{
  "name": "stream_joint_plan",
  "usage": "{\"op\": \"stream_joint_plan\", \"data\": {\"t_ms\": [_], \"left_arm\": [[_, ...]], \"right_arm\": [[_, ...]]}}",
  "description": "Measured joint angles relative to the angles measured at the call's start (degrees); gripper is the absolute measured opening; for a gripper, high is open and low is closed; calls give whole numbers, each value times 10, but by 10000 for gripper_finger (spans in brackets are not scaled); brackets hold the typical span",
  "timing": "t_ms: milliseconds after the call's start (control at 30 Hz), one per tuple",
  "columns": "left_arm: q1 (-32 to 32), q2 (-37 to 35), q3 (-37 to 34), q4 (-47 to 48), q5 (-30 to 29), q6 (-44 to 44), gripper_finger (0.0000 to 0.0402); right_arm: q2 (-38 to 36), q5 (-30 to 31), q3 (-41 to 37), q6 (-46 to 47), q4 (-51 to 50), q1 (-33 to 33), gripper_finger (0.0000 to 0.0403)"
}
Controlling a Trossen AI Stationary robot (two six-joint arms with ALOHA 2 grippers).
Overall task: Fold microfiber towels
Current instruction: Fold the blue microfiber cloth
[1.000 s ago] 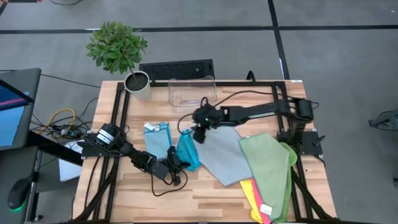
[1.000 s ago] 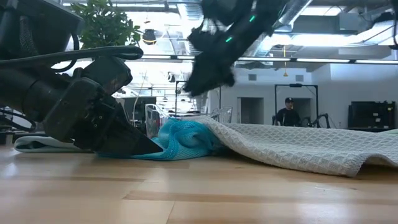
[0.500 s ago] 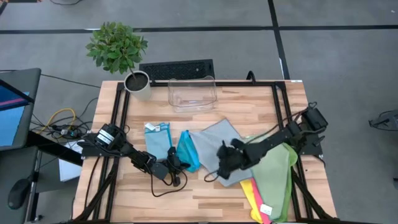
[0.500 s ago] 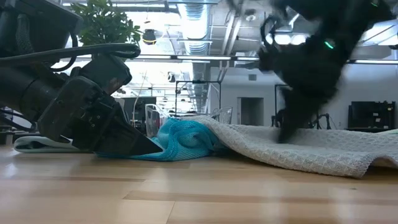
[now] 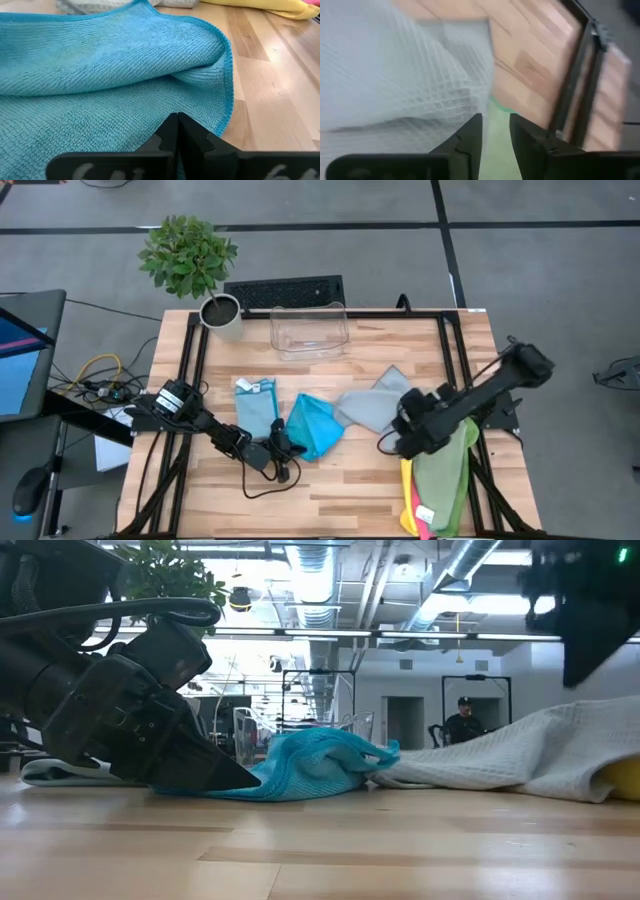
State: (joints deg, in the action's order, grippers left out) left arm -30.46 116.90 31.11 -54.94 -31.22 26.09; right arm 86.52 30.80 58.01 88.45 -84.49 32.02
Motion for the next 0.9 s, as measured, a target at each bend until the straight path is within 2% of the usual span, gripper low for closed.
{"op": "stream_joint_plan", "data": {"t_ms": [67,167,300,367,500,733,900], "left_arm": [[0,0,0,0,0,0,0],[0,0,0,0,0,0,0],[0,0,0,0,0,0,0],[0,0,0,0,0,0,0],[0,0,0,-1,1,0,0],[-5,0,0,-3,6,-4,0],[-5,0,0,-4,8,-8,0]], "right_arm": [[-30,39,4,-4,50,17,123],[-54,109,0,-87,236,37,123],[-20,115,-5,-216,455,20,124],[17,109,-7,-257,516,6,131],[75,65,-8,-266,554,-29,167],[132,7,-8,-255,623,-70,254],[163,4,-8,-233,667,-76,267]]}}
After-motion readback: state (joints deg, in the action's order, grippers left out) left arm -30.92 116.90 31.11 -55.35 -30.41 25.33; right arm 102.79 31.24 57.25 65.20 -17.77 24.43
